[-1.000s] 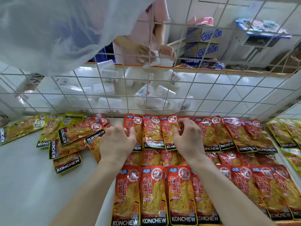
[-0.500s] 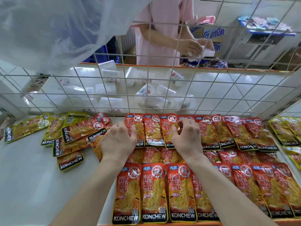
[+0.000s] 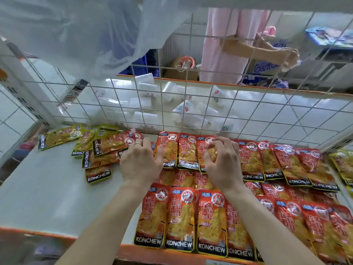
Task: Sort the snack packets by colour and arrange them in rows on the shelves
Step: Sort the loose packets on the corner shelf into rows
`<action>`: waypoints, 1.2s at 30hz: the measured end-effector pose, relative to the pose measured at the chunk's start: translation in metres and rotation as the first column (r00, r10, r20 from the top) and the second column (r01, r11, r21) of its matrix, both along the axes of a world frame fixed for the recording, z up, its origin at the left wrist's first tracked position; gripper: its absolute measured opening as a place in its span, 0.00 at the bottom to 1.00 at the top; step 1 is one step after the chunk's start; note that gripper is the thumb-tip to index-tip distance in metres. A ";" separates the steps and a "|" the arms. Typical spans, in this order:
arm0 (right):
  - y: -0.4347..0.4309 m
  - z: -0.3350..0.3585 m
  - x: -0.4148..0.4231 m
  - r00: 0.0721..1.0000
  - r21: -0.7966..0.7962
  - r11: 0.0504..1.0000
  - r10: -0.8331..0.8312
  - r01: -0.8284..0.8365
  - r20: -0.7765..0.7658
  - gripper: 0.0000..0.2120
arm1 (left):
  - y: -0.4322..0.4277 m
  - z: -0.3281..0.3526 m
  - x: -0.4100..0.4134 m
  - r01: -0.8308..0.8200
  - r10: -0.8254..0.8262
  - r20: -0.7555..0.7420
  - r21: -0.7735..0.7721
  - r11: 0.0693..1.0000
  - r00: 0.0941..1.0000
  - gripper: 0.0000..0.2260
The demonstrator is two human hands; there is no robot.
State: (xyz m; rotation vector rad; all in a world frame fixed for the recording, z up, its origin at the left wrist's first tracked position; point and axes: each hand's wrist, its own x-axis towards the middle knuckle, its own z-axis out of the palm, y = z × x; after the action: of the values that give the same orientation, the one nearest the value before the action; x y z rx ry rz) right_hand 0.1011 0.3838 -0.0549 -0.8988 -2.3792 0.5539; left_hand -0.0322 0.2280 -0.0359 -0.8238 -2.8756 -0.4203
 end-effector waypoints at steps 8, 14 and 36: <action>-0.019 0.011 0.014 0.971 -0.012 0.971 0.238 -0.238 -0.030 0.10 | -0.034 0.001 0.037 -0.124 0.123 -0.033 -0.032 0.992 0.992 0.18; -0.041 0.016 0.016 0.898 -0.048 0.897 0.441 -0.440 -0.003 0.15 | -0.078 0.006 0.072 -0.199 0.196 -0.076 -0.040 0.979 0.978 0.18; -0.157 0.028 -0.074 0.795 -0.125 0.832 0.553 -0.540 0.248 0.27 | -0.195 -0.017 0.000 -0.126 0.127 -0.019 0.029 0.992 0.992 0.24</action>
State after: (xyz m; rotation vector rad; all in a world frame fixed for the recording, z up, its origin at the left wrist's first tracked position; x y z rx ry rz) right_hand 0.0269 0.2269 -0.0272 -0.2886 -2.9072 0.7434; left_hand -0.0327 0.0333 -0.0534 -0.6330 -2.8747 -0.4336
